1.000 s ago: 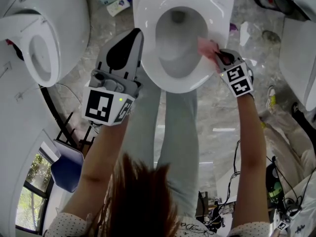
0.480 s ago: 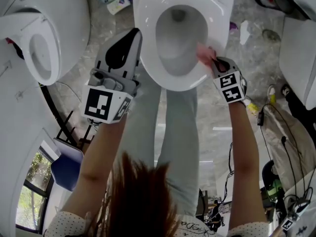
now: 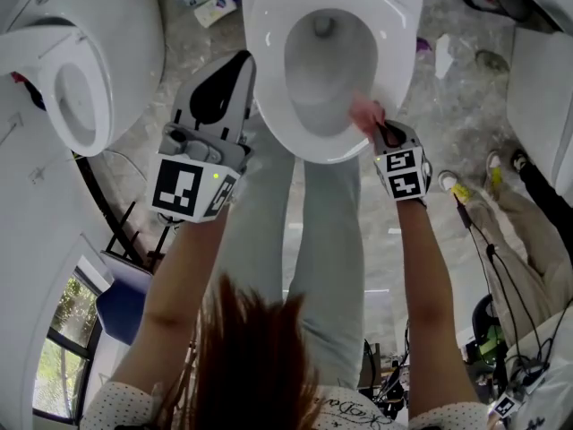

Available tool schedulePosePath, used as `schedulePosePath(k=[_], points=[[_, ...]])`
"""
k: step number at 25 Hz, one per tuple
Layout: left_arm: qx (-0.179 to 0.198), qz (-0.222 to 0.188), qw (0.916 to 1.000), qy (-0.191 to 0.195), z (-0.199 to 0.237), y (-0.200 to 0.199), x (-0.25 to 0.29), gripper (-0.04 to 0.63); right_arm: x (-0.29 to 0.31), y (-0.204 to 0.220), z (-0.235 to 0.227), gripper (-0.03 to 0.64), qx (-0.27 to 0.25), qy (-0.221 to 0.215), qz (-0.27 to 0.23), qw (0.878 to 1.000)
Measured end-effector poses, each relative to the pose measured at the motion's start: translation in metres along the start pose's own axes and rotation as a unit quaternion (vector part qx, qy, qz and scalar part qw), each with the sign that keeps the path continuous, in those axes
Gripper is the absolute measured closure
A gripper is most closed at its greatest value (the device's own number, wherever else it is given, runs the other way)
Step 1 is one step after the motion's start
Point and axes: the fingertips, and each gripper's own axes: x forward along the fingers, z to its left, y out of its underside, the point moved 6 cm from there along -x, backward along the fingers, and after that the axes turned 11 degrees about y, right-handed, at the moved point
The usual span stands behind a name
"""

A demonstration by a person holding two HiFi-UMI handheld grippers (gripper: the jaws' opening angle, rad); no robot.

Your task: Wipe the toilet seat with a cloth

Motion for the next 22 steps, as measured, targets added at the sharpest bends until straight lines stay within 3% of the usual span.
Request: schedulePosePath(k=[11,22], points=[[-0.005,0.001,0.9999,0.009,0.003,-0.005,-0.002,0.591,-0.006,0.017,0.043,0.581,0.047,-0.028,0.032,0.998],[-0.007,-0.001,1.0000,0.005,0.008,-0.003,-0.001,0.591,-0.003,0.020,0.089,0.581,0.006,-0.060,0.026,0.998]])
